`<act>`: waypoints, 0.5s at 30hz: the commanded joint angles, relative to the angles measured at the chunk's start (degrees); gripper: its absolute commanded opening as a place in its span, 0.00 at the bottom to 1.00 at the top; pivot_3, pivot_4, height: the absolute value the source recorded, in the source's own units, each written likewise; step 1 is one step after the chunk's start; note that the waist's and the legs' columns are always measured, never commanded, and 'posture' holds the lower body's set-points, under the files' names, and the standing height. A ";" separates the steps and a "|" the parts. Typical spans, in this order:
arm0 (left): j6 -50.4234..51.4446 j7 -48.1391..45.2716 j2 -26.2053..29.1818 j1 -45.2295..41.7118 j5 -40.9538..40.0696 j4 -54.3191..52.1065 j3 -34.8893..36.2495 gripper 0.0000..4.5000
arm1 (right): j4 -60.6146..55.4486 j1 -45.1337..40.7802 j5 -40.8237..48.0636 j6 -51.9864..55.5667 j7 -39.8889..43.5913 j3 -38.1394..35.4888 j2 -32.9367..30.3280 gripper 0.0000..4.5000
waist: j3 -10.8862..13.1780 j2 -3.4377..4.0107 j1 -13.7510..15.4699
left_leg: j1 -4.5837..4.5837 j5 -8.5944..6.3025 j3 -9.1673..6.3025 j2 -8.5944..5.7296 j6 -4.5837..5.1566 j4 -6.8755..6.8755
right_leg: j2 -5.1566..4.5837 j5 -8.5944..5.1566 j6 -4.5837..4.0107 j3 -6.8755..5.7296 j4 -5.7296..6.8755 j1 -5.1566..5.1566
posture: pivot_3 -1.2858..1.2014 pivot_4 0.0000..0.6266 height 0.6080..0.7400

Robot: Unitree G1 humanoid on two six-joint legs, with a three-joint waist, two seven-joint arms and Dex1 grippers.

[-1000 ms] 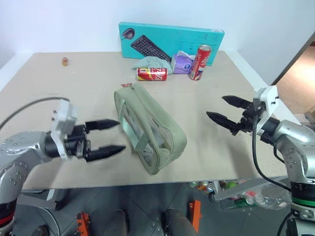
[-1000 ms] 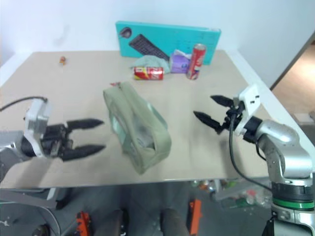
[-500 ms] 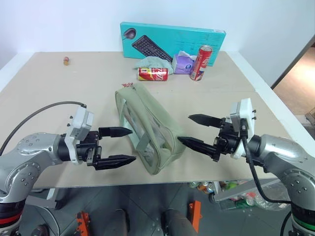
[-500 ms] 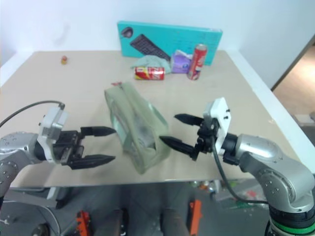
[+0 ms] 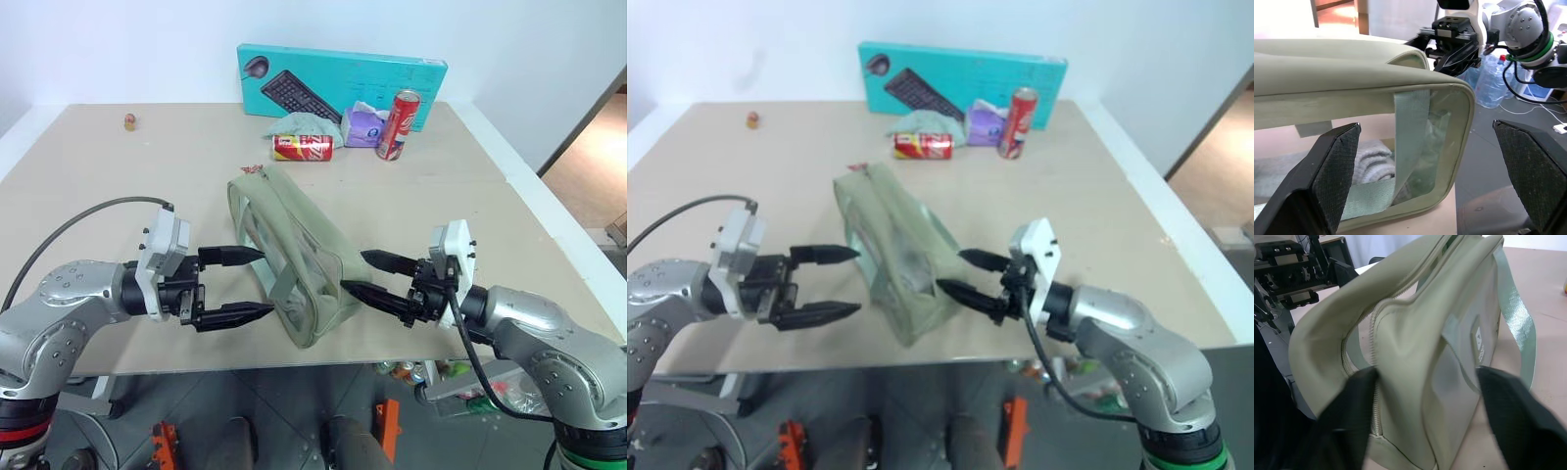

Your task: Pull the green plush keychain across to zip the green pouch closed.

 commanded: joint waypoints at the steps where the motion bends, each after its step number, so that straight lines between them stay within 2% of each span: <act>1: -0.83 0.50 -0.15 -0.15 0.09 -0.83 0.46 1.00 | -0.86 0.29 -0.07 -1.33 0.53 -0.03 0.29 0.37 | 0.00 0.00 0.00 | 0.00 0.00 0.00 0.00 0.00 0.00 | 0.00 0.00 0.00 0.00 0.00 0.00 | 0.52 0.24 1.00; 5: -0.91 0.69 -0.33 0.02 0.43 -0.81 0.37 1.00 | -0.94 0.63 -0.76 -1.98 1.24 0.03 -0.18 0.06 | 0.00 0.00 0.00 | 0.00 0.00 -0.01 0.00 0.00 0.00 | 0.01 0.00 0.00 -0.01 0.00 0.00 | 0.52 0.24 1.00; 6: -0.92 0.67 -0.36 0.04 0.51 -0.82 0.32 1.00 | -0.91 0.57 -1.02 -2.22 1.58 0.02 -0.46 0.02 | 0.00 0.00 0.00 | 0.00 0.00 -0.01 0.00 0.00 0.00 | 0.01 0.00 0.00 -0.01 0.00 0.00 | 0.52 0.24 1.00; 10: -0.98 0.56 -0.65 -0.22 0.91 -0.65 0.01 1.00 | 0.62 -1.38 -1.19 -2.65 4.67 -1.18 -3.15 0.02 | 0.00 0.00 0.01 | -0.01 0.00 0.00 -0.01 0.00 0.00 | -0.01 -0.01 0.01 -0.01 0.00 0.00 | 0.52 0.24 1.00; 12: -1.19 0.39 -0.91 -0.64 1.36 -0.34 -0.36 1.00 | 3.65 -4.09 -1.27 -3.19 9.25 -1.87 -6.44 0.02 | 0.01 0.00 0.00 | 0.00 0.00 0.01 -0.01 0.00 0.01 | -0.01 -0.01 0.02 0.01 -0.01 0.00 | 0.52 0.24 1.00; 15: -1.77 0.10 -1.59 -1.59 2.15 0.39 -1.32 1.00 | 15.88 -11.97 -7.60 -9.61 19.61 0.39 -12.57 0.02 | 0.02 0.00 0.00 | 0.01 0.00 0.04 -0.02 0.00 0.06 | -0.02 0.03 0.02 0.03 -0.01 0.02 | 0.52 0.24 1.00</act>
